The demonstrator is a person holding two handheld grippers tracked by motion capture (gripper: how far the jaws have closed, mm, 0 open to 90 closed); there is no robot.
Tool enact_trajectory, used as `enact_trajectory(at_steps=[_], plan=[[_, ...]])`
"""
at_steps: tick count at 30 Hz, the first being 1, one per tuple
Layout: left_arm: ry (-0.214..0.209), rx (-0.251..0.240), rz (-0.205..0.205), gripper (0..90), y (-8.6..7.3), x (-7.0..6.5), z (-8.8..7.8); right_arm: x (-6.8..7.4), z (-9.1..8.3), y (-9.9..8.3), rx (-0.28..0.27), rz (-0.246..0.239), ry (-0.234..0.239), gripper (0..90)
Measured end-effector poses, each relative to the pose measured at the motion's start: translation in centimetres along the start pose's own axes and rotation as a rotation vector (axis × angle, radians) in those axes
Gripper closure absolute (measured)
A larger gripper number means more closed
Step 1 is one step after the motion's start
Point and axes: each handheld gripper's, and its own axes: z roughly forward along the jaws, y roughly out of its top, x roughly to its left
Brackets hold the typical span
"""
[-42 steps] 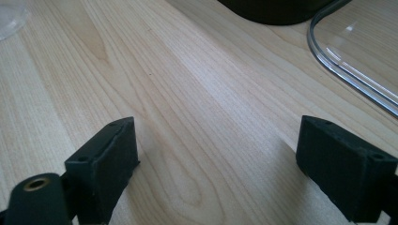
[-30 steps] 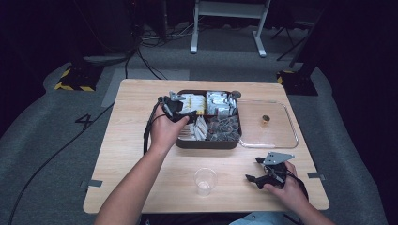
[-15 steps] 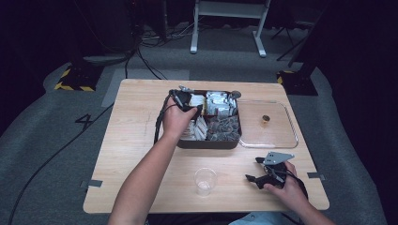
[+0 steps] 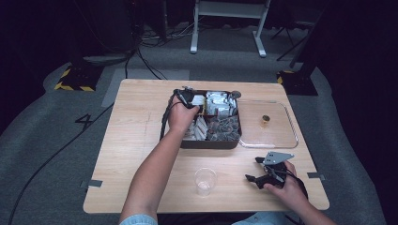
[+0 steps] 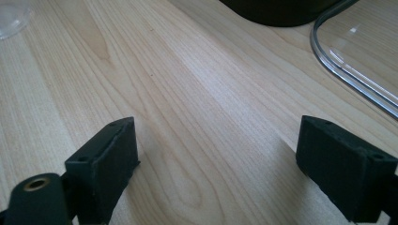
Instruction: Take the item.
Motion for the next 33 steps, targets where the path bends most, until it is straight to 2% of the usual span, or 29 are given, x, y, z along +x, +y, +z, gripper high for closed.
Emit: enact_trajectory(at_steps=[3, 9, 15, 19, 25, 27, 33], plan=[[0.006, 0.004, -0.011, 40.8, -0.1, 0.3, 0.7, 0.0, 0.0, 0.0, 0.0, 0.0, -0.001, 13.2], [-0.008, 0.049, -0.045, 44.4, -0.3, 0.7, 1.8, 0.0, 0.0, 0.0, 0.0, 0.0, -0.001, 13.2], [-0.019, 0.07, -0.056, 45.9, -0.3, 1.1, 2.4, 0.0, 0.0, 0.0, 0.0, 0.0, -0.001, 13.2], [-0.022, 0.074, -0.077, 45.8, -0.4, 1.3, 2.7, 0.0, 0.0, 0.0, 0.0, -0.001, 0.0, 13.5], [-0.014, 0.094, -0.047, 53.1, -0.4, 0.6, 2.7, 0.1, 0.0, 0.0, 0.0, -0.008, 0.009, 13.6], [-0.009, 0.111, -0.051, 53.3, -0.4, 0.3, 2.7, 0.1, 0.0, 0.0, 0.0, -0.008, 0.009, 13.6], [-0.005, 0.106, -0.035, 54.3, -0.4, -0.1, 2.7, 0.1, 0.0, 0.0, 0.0, -0.008, 0.009, 13.6]])
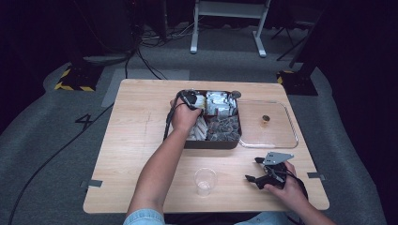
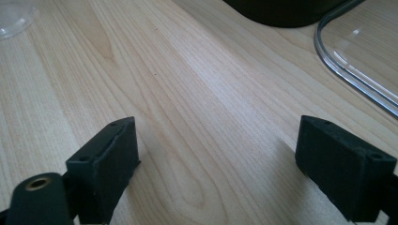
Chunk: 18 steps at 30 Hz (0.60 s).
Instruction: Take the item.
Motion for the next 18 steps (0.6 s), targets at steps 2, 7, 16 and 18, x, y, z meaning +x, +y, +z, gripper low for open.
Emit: enact_trajectory(at_steps=[2, 7, 16, 18], plan=[[0.007, 0.007, 0.001, 55.7, 0.0, 0.2, 0.0, 0.0, 0.0, 0.0, 0.0, 0.0, 0.0, 13.6], [0.018, -0.012, 0.005, 53.9, 0.1, 0.4, -0.6, 0.0, 0.0, 0.0, 0.0, 0.0, 0.0, 13.6], [0.035, -0.019, 0.063, 57.6, 0.3, -0.6, -1.3, 0.0, 0.0, 0.0, 0.0, 0.0, 0.0, 13.6], [0.026, 0.001, 0.087, 60.9, 0.4, -0.8, -1.1, 0.0, 0.0, 0.0, 0.0, 0.001, 0.0, 13.6]])
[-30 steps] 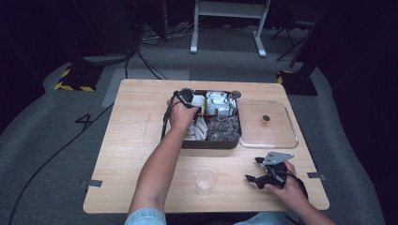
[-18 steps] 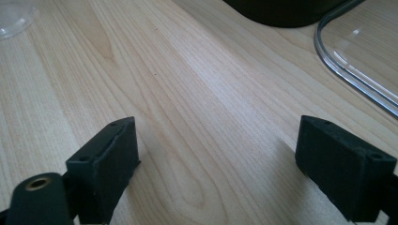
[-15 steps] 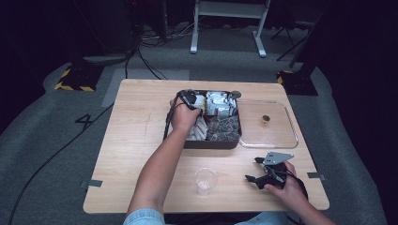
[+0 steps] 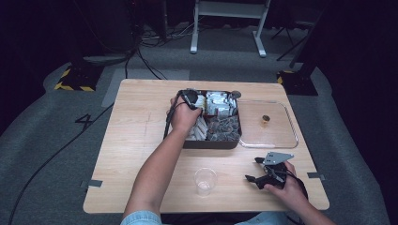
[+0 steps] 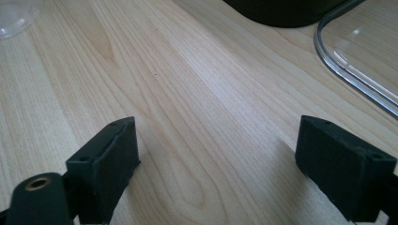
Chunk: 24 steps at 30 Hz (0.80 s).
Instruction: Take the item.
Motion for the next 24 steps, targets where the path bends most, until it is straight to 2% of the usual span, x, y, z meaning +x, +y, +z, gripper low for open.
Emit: enact_trajectory(at_steps=[2, 10, 12, 16, 19, 22, 24], plan=[[0.0, 0.013, 0.016, 62.4, 0.1, -0.1, 0.4, 0.0, 0.0, 0.0, -0.001, -0.002, -0.001, 13.6], [-0.011, 0.035, 0.024, 66.3, 0.3, 0.1, 1.5, 0.0, 0.0, 0.0, -0.002, -0.003, -0.001, 13.6], [-0.02, 0.039, 0.014, 69.4, 0.3, 0.1, 1.7, 0.0, 0.0, 0.0, -0.002, -0.003, -0.001, 13.6], [-0.018, 0.057, 0.037, 76.3, 0.3, 0.2, 1.9, 0.0, 0.0, 0.0, -0.002, -0.002, -0.001, 13.6], [-0.027, 0.081, 0.038, 84.3, 0.4, 0.3, 1.7, 0.0, 0.0, 0.0, -0.002, -0.002, -0.001, 13.6], [-0.038, 0.089, 0.065, 88.8, 0.6, 0.2, 1.6, 0.0, 0.0, 0.0, -0.001, -0.003, -0.001, 13.6], [-0.031, 0.091, 0.083, 89.7, 0.7, 0.1, 1.4, 0.0, 0.0, 0.0, -0.002, -0.002, -0.001, 13.6]])
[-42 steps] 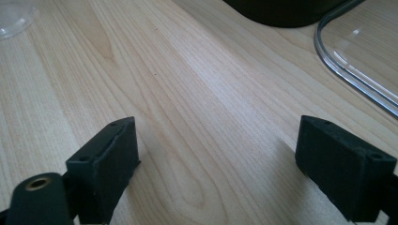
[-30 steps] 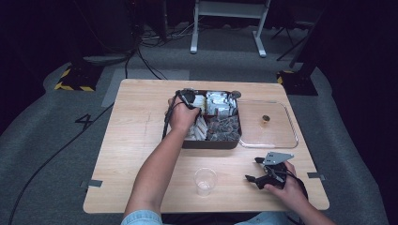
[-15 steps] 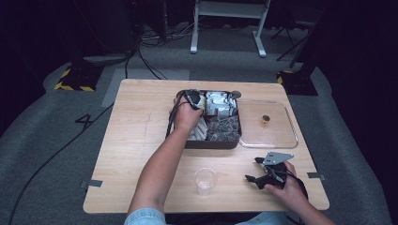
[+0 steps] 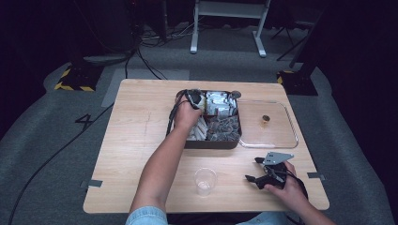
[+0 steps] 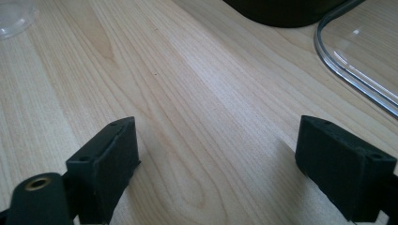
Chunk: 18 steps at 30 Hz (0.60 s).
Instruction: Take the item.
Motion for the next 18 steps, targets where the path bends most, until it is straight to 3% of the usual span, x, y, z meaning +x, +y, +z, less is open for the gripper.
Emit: enact_trajectory(at_steps=[13, 18], plan=[[0.006, -0.058, 0.033, 90.0, 1.2, -0.2, -2.4, 0.0, 0.0, 0.0, 0.0, 0.004, 0.001, 13.6], [-0.008, -0.085, 0.022, 90.0, 1.3, -0.1, -3.3, 0.0, 0.0, 0.0, -0.001, 0.0, 0.002, 13.6]])
